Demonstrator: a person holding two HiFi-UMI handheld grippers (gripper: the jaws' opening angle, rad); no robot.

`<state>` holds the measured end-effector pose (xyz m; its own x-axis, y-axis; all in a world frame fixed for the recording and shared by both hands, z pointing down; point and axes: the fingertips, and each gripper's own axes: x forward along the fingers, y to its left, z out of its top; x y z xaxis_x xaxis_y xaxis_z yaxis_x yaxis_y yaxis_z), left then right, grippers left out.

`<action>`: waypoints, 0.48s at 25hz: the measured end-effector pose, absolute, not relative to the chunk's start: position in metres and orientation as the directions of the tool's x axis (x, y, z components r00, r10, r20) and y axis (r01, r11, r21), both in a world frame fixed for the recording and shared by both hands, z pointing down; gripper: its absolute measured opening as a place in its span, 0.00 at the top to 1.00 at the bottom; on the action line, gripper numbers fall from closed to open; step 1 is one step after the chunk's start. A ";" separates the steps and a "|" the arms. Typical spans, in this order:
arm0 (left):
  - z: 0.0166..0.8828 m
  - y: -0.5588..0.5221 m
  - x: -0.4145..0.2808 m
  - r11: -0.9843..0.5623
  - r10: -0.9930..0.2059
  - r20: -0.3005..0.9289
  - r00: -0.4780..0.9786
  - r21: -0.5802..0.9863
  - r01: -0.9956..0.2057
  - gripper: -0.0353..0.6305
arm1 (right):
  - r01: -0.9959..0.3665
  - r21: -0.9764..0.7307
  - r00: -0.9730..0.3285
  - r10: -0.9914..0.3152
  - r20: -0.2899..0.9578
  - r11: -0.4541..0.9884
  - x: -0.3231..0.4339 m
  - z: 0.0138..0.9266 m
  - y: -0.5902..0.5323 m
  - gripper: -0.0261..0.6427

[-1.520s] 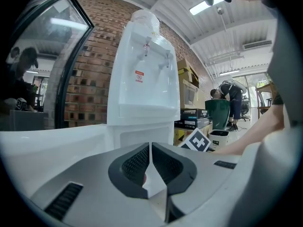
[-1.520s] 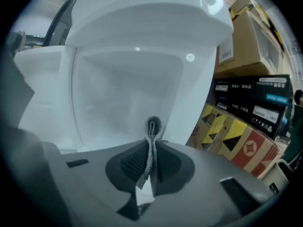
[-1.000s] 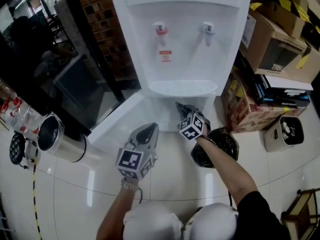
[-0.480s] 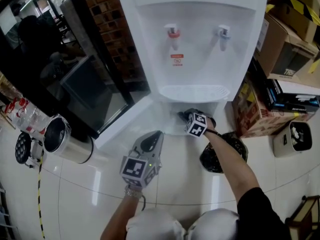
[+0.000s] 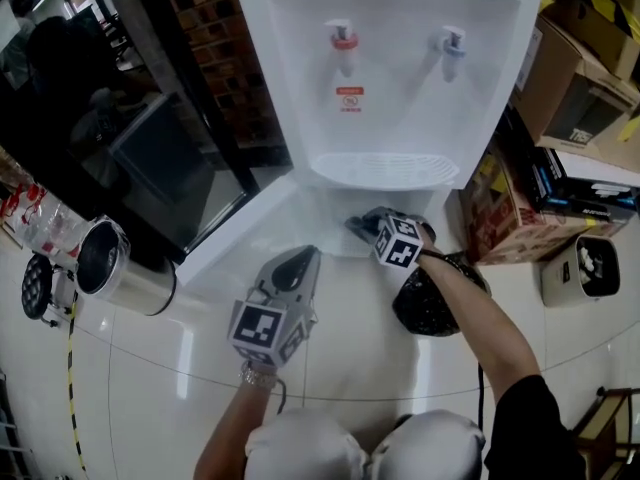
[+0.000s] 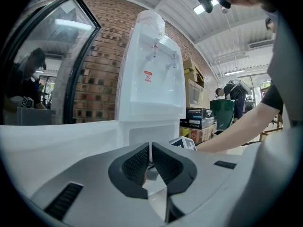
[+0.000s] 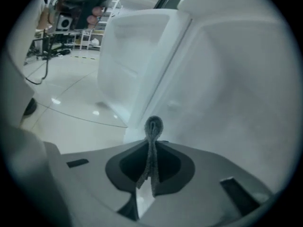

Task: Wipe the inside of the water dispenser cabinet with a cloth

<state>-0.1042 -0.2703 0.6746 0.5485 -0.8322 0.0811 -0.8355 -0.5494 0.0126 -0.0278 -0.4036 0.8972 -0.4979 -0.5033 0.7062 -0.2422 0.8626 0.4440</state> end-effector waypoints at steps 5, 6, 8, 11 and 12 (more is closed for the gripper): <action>0.675 -0.267 -0.099 -0.557 -0.827 0.080 0.556 0.013 -0.830 0.91 | -0.451 0.509 -0.402 -0.676 0.617 0.733 -0.015 0.892 -0.457 0.93; 0.675 -0.267 -0.098 -0.559 -0.826 0.078 0.558 0.011 -0.829 0.91 | -0.455 0.513 -0.383 -0.680 0.625 0.728 -0.013 0.900 -0.462 0.93; 0.674 -0.266 -0.100 -0.554 -0.830 0.059 0.554 0.009 -0.832 0.91 | -0.437 0.525 -0.347 -0.675 0.651 0.731 -0.009 0.916 -0.466 0.93; 0.676 -0.266 -0.103 -0.548 -0.834 0.072 0.548 0.014 -0.836 0.91 | -0.369 0.542 -0.319 -0.651 0.689 0.755 -0.009 0.925 -0.457 0.93; 0.676 -0.266 -0.104 -0.547 -0.834 0.080 0.546 0.016 -0.837 0.91 | -0.330 0.545 -0.313 -0.634 0.707 0.771 -0.009 0.930 -0.452 0.93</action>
